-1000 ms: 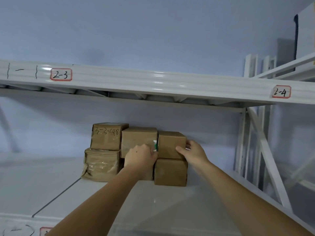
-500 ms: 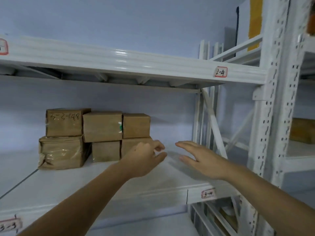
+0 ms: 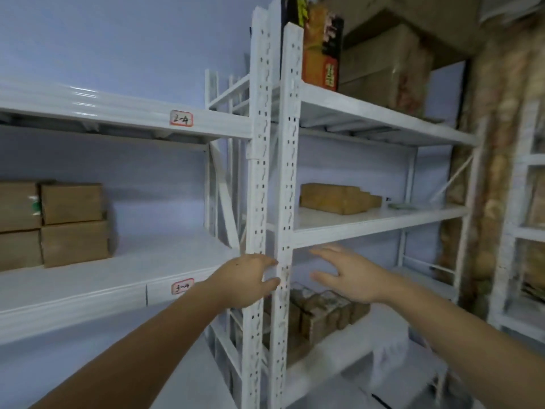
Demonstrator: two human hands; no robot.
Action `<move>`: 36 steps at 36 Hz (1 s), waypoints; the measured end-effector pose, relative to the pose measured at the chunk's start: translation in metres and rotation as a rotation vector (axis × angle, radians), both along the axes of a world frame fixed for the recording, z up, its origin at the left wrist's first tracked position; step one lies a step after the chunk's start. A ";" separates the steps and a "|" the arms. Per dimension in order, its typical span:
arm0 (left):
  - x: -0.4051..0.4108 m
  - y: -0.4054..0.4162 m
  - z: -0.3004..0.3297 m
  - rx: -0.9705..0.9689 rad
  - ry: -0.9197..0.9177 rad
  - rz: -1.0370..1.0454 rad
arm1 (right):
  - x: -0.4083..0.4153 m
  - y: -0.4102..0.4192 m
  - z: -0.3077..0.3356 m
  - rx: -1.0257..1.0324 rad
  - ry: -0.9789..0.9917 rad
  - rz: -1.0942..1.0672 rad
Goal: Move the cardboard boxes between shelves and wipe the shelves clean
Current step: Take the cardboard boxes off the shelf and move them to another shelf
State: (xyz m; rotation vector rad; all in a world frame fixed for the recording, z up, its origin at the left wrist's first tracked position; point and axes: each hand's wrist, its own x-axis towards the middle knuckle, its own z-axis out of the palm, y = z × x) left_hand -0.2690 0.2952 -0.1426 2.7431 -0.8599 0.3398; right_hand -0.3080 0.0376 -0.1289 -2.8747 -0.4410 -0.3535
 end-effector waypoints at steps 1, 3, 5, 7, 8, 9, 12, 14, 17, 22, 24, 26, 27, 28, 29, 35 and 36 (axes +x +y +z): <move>-0.005 -0.017 -0.001 0.004 0.014 -0.030 | -0.008 -0.017 -0.002 0.000 0.003 -0.030; -0.011 -0.049 -0.005 -0.007 0.057 -0.075 | -0.023 -0.046 -0.006 -0.003 0.018 -0.070; -0.015 -0.078 -0.007 -0.024 0.106 -0.116 | -0.034 -0.072 -0.009 -0.011 0.030 -0.099; -0.015 -0.105 -0.010 -0.014 0.112 -0.145 | -0.041 -0.096 -0.013 -0.009 0.028 -0.127; -0.014 -0.117 -0.010 0.004 0.100 -0.143 | -0.044 -0.106 -0.014 -0.005 0.023 -0.136; -0.013 -0.129 -0.010 0.018 0.075 -0.147 | -0.045 -0.116 -0.015 -0.003 0.019 -0.147; -0.005 -0.162 -0.008 0.026 0.030 -0.174 | -0.043 -0.143 -0.018 0.000 0.012 -0.172; 0.003 -0.183 -0.006 0.023 0.021 -0.183 | -0.039 -0.160 -0.020 0.015 0.004 -0.190; 0.023 -0.212 -0.006 0.025 0.017 -0.205 | -0.026 -0.182 -0.020 0.026 0.008 -0.204; 0.067 -0.257 -0.005 0.031 -0.004 -0.247 | 0.014 -0.218 -0.019 -0.001 0.020 -0.220; 0.089 -0.271 -0.003 0.008 -0.008 -0.255 | 0.034 -0.232 -0.015 -0.003 0.017 -0.225; 0.114 -0.285 0.003 -0.010 -0.008 -0.266 | 0.055 -0.246 -0.007 -0.003 0.014 -0.236; 0.127 -0.291 0.006 -0.007 -0.012 -0.266 | 0.066 -0.253 -0.003 -0.003 0.013 -0.238; 0.138 -0.298 0.010 0.001 -0.017 -0.262 | 0.076 -0.260 0.000 0.002 0.008 -0.237; 0.149 -0.304 0.014 0.002 -0.022 -0.261 | 0.087 -0.266 0.004 0.008 -0.003 -0.232; 0.207 -0.328 0.027 -0.062 -0.046 -0.189 | 0.146 -0.298 0.010 0.033 -0.035 -0.178; 0.215 -0.333 0.028 -0.065 -0.051 -0.175 | 0.157 -0.304 0.010 0.035 -0.034 -0.168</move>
